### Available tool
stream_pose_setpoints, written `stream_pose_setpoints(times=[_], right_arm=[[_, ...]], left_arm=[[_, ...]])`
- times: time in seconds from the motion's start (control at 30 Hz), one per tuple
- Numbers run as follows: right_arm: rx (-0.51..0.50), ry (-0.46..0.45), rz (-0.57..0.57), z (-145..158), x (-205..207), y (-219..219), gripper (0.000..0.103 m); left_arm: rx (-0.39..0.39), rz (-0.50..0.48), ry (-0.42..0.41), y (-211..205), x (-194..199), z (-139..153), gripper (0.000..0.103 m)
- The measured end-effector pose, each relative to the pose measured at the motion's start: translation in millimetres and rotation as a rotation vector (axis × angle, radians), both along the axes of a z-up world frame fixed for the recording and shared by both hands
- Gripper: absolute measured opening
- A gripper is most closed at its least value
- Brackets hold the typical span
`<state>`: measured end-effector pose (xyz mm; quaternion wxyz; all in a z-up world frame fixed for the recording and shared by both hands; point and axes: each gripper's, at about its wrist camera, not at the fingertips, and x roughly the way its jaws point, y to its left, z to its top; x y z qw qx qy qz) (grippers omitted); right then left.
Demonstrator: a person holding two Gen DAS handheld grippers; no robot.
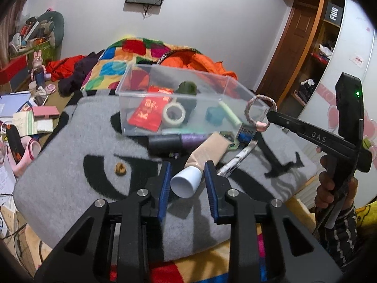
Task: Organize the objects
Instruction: 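Grasp the white-capped lotion tube with the left gripper while the right grasps the braided bracelet, then carry the lotion tube and bracelet over the clear box and open both grippers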
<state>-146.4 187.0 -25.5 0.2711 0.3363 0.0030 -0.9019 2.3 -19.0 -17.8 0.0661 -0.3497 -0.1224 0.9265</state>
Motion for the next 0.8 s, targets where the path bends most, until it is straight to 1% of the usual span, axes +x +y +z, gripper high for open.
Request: stream_pose_setpoints(times=[0.07, 0.13, 0.23, 0.63, 0.8], right_arm=[[-0.012, 0.015, 0.002, 7, 2, 1, 0.007], [-0.024, 0.029, 0.004, 14, 3, 2, 0.007], [-0.039, 0.045, 0.005, 22, 4, 2, 0.007], [-0.055, 0.062, 0.006, 31, 1, -1, 0.007], [-0.057, 0.079, 0.007, 39, -3, -4, 0.007]], left_arm=[[0.007, -0.001, 0.016, 0, -1, 7, 0.023], [-0.002, 0.003, 0.033, 0, -3, 13, 0.023], [0.012, -0.009, 0.054, 0, -6, 22, 0.022], [0.001, -0.041, 0.128, 3, -14, 58, 0.021], [-0.020, -0.057, 0.157, 5, -23, 75, 0.021]])
